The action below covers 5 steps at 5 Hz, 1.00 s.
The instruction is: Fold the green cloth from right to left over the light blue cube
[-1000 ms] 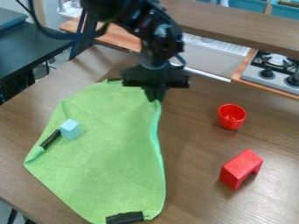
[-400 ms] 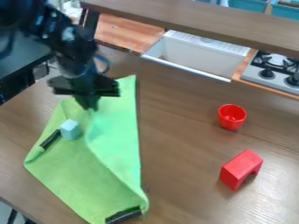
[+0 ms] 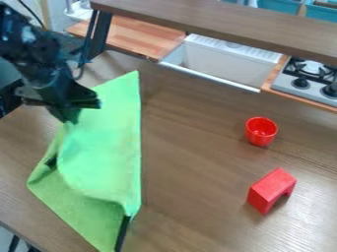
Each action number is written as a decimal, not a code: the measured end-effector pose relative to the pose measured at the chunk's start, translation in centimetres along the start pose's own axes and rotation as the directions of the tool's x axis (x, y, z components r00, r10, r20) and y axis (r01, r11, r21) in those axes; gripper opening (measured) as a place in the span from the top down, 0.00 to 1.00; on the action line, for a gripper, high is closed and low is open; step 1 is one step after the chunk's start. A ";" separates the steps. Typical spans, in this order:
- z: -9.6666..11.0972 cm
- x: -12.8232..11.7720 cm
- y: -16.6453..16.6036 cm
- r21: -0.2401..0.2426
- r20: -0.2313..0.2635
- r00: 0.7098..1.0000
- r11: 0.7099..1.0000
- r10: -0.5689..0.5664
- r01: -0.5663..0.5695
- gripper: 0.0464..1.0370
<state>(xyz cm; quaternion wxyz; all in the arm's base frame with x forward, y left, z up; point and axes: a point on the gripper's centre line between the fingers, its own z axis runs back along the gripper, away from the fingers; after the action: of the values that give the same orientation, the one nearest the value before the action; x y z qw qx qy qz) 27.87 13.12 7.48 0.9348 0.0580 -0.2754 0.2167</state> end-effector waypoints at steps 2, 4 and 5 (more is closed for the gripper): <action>-0.1 0.0 2.8 0.050 0.029 0.998 0.997 -0.053 0.052 0.98; -1.8 -1.4 5.2 0.125 -0.049 0.994 0.987 -0.095 0.100 0.58; -1.9 -1.2 5.3 0.142 -0.104 0.991 0.985 -0.088 0.102 0.24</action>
<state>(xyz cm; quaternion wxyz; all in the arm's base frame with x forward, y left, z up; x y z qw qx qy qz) 25.55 17.82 5.20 0.9496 0.1290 -0.2097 0.1941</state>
